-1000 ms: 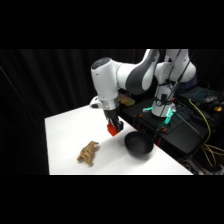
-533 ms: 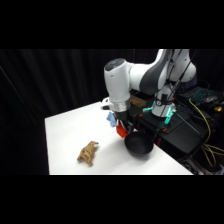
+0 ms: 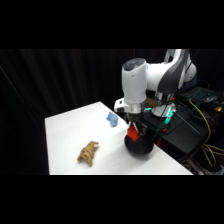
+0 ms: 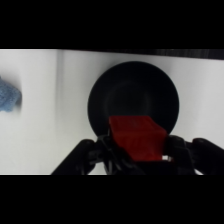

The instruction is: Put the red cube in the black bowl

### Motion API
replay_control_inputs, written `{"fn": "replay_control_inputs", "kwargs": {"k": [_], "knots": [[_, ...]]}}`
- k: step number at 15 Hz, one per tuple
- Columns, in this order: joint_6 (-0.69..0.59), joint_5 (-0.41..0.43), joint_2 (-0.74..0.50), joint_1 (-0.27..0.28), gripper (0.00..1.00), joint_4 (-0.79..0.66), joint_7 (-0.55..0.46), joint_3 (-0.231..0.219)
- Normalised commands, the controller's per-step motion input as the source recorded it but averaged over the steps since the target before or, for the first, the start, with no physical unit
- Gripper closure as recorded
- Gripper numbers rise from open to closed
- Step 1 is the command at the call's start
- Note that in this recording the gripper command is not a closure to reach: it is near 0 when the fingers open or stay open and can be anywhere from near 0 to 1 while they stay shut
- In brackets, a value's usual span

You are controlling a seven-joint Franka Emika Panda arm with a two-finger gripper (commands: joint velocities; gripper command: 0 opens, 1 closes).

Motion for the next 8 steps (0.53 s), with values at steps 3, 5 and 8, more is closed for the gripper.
{"fn": "replay_control_inputs", "kwargs": {"k": [3,5,8], "knots": [[0.20,0.058,-0.04,0.024,0.16,-0.13,-0.02,0.021],[0.16,0.047,0.04,0.000,0.00,-0.02,-0.06,-0.005],[0.11,0.103,0.05,-0.007,0.00,0.03,-0.09,-0.003]]}}
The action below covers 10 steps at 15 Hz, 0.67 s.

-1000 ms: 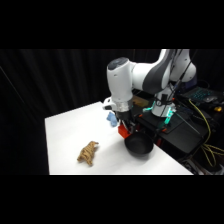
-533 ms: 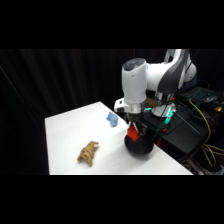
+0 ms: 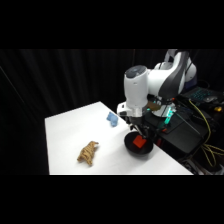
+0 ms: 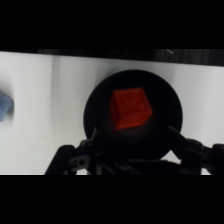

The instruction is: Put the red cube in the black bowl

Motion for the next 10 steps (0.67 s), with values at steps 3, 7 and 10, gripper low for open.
{"fn": "replay_control_inputs", "kwargs": {"k": [3,7,10], "knots": [[0.02,0.091,-0.05,-0.009,0.00,0.06,-0.09,-0.004],[-0.23,0.040,-0.25,-0.025,0.00,0.12,-0.04,-0.026],[-0.44,0.013,-0.29,-0.073,0.00,0.26,-0.05,-0.062]]}}
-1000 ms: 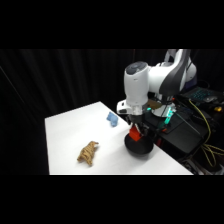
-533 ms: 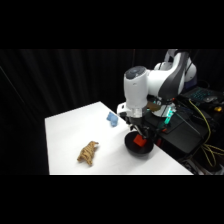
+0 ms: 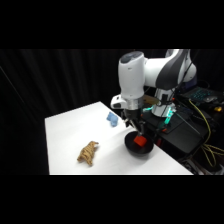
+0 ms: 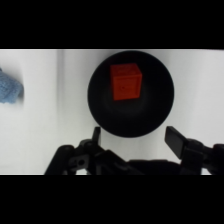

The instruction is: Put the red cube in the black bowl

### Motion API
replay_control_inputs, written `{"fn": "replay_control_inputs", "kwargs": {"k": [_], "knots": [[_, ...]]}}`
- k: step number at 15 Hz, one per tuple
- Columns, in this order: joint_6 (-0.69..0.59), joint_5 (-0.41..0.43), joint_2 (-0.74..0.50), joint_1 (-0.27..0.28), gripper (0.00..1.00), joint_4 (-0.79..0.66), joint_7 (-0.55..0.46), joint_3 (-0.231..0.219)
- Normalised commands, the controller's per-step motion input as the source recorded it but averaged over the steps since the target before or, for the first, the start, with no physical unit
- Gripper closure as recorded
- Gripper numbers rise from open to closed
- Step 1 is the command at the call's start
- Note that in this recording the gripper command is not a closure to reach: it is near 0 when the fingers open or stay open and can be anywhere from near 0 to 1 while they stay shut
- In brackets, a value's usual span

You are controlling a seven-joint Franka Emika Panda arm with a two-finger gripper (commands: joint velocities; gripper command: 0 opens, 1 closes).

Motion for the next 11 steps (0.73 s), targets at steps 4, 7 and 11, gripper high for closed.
{"fn": "replay_control_inputs", "kwargs": {"k": [4,7,11], "knots": [[-0.36,-0.047,-0.05,-0.145,0.00,0.44,-0.11,-0.121],[-0.25,-0.024,0.10,-0.114,0.00,0.46,-0.16,-0.083],[-0.23,-0.063,0.15,-0.035,0.00,0.41,-0.01,-0.015]]}}
